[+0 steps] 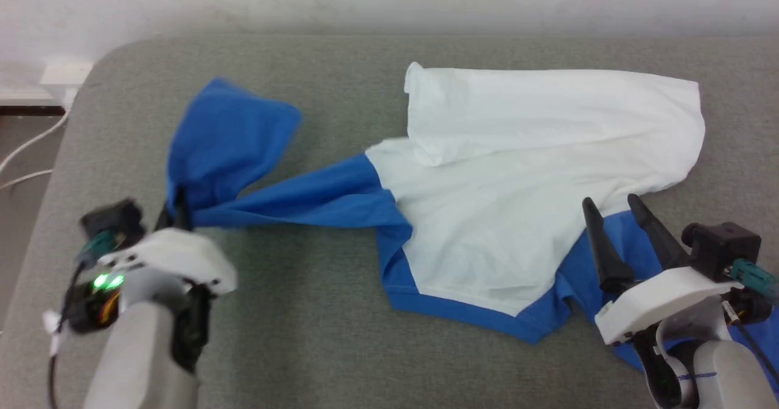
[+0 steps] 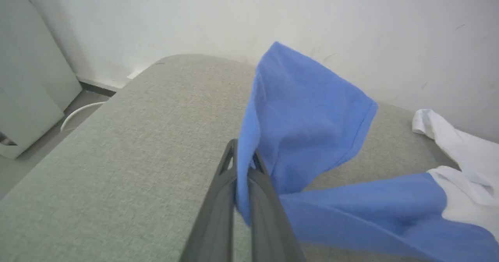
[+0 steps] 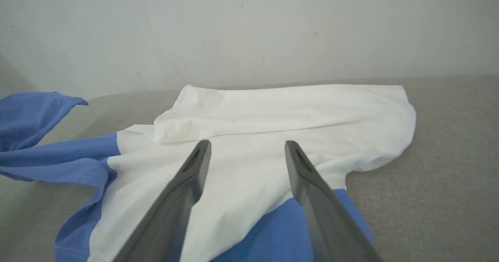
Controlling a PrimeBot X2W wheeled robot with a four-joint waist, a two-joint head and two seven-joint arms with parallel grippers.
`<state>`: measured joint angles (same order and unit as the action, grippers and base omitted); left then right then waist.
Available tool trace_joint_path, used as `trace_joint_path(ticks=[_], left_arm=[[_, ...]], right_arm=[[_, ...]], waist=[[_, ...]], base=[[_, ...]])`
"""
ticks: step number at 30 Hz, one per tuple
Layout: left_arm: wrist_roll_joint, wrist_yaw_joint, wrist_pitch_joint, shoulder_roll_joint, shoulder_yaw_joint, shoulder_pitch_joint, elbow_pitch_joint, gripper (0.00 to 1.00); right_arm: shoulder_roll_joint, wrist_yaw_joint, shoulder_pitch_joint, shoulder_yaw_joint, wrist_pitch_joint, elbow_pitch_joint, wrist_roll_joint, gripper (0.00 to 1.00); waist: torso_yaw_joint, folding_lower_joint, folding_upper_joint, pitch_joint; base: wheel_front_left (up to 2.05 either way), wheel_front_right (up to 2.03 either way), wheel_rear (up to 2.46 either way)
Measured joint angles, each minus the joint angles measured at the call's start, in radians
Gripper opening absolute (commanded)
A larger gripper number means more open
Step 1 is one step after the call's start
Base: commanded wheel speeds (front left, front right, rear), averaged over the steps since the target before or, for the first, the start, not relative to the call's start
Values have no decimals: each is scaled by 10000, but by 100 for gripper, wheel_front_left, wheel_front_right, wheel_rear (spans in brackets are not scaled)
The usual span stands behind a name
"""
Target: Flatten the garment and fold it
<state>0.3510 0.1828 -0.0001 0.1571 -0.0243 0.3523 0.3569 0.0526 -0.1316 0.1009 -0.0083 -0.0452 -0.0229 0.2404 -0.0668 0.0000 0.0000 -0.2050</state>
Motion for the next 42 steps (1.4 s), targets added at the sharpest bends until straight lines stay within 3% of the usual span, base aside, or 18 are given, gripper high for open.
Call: trace_joint_path(ticks=[8,9,10,11,17,22,28,39,41,42], left_arm=[[487,4,272,865,834,-1317,-602,0],[591,-79,247,861,849,-1346,-589,36],[663,-198,221,857,821,-1349,-545,80],[731,-305,171,830,805,-1348,-497,100],[750,-619,-805,330,349,-1345,-497,100],[531,-1030,-1908,-265,-288,-1419,-922,100],[125,-1198,-2485,-675,-871,-1716,-1444,100],[-456,-1381,-2569,-928,-997,-1718,-1939,100],[-499,-1394,-2568,-941,-982,-1719,-1898,100],[-523,-1394,-2569,-959,-970,-1719,-1870,100]], right_arm=[[-4,0,-35,-226,-173,117,0,100],[-6,0,-36,-230,-184,117,0,100],[-6,0,-36,-232,-257,109,2,100],[-6,0,-42,-230,-307,105,4,100],[-12,0,-259,-382,-805,123,50,100],[-21,0,-759,-1273,-1636,217,6,100],[-12,0,-1145,-2174,-2343,316,-242,100],[-17,0,-242,-1672,-4224,-1118,-1139,100],[-23,0,-236,-1666,-4767,-1348,-1459,11],[40,-6,-213,-1678,-4905,-1325,-1643,11]], waist=[[-460,-1,0,168],[-484,0,0,173],[-495,-1,0,179],[-488,-1,0,182],[-329,0,0,229],[-94,-1,0,326],[188,-1,0,456],[261,1,0,171],[182,1,0,137],[139,0,0,127]], base=[[0,0,0],[0,0,0],[0,0,0],[0,0,0],[0,0,0],[0,0,0],[0,0,0],[0,0,0],[0,0,0],[0,0,0]])
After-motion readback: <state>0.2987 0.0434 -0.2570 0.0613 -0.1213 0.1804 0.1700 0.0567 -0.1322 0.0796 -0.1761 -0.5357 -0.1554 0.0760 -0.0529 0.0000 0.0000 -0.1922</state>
